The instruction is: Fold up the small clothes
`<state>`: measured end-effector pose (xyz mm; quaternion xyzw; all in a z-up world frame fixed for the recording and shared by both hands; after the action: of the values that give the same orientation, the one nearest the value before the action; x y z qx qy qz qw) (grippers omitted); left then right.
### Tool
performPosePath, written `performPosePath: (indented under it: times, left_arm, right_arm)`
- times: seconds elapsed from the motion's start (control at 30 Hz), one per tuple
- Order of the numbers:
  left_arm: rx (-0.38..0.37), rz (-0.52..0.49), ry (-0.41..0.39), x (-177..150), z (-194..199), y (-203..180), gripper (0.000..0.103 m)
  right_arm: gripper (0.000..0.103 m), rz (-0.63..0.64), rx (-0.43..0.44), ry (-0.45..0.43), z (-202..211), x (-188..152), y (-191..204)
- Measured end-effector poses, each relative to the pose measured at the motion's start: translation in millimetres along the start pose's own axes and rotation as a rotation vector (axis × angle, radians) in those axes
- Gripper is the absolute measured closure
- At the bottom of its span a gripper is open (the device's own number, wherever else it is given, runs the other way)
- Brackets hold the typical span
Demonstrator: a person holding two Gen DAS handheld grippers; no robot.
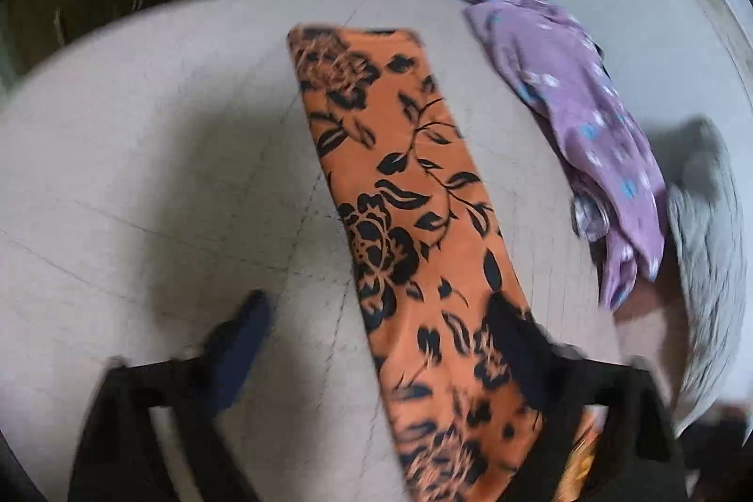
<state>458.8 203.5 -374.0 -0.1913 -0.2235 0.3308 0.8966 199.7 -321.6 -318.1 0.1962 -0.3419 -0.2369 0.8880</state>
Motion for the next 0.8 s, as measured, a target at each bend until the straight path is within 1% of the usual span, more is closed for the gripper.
performPosePath:
  times: [0.03,0.1,0.13,0.17,0.2,0.23,0.27,0.33,0.4,0.43,0.47,0.53,0.57,0.63,0.7,0.73,0.8]
  left_arm:
    - [-0.014,0.013,0.010,-2,-9,-2,0.037]
    - [0.002,-0.024,-0.040,4,-16,-6,0.039]
    - [0.005,-0.058,-0.078,8,-16,-11,0.048]
    - [-0.001,-0.094,-0.090,9,-20,-17,0.070]
    - [-0.001,-0.115,-0.078,9,-25,-20,0.077]
    - [0.025,-0.132,-0.086,10,-28,-21,0.085]
    - [0.030,-0.152,-0.100,11,-28,-23,0.094]
    - [0.023,-0.196,-0.113,10,-24,-32,0.095]
    - [0.002,-0.258,-0.138,6,-9,-48,0.095]
    - [-0.016,-0.298,-0.149,3,-2,-59,0.096]
    - [-0.031,-0.364,-0.166,-4,12,-77,0.096]
    - [-0.052,-0.456,-0.183,-18,32,-101,0.096]
    - [-0.062,-0.532,-0.194,-32,48,-121,0.096]
    - [-0.086,-0.635,-0.201,-55,69,-149,0.096]
    - [-0.125,-0.767,-0.206,-94,94,-184,0.096]
    - [-0.140,-0.817,-0.205,-111,104,-196,0.096]
    - [-0.182,-0.940,-0.195,-159,124,-226,0.096]
  right_arm:
    - [0.040,-0.001,-0.004,0.003,-1,0,-2]
    - [0.040,-0.005,-0.011,0.008,-3,0,-6]
    - [0.040,-0.006,-0.013,0.012,-3,0,-8]
    - [0.040,-0.005,-0.018,0.014,-4,0,-10]
    - [0.040,-0.002,-0.024,0.015,-5,0,-12]
    - [0.040,0.003,-0.031,0.014,-5,0,-14]
    - [0.040,0.009,-0.040,0.014,-5,0,-15]
    - [0.040,0.015,-0.049,0.012,-5,1,-17]
    - [0.040,0.015,-0.050,0.006,-4,2,-18]
    - [0.040,0.011,-0.050,0.000,-2,4,-19]
    - [0.040,0.004,-0.047,-0.007,-1,5,-19]
    - [0.040,-0.007,-0.036,-0.020,4,8,-19]
    - [0.040,-0.009,-0.033,-0.028,7,10,-19]
    - [0.040,-0.008,-0.032,-0.047,14,13,-18]
    - [0.040,-0.010,-0.032,-0.063,20,15,-19]
    - [0.040,-0.015,-0.030,-0.072,24,17,-20]
    - [0.040,-0.029,-0.029,-0.088,31,20,-25]
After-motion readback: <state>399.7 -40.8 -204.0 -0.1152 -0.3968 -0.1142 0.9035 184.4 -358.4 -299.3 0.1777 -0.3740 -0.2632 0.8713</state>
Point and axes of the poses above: each gripper's, at about its wrist camera, not at the fingertips, and z roughly against the way its jaws point, y to its left, x to its top, the point moved 10 cm from there along -z, roughly the way its jaws point, and after that the axes turned 1 degree about z, right-handed, at the moved point
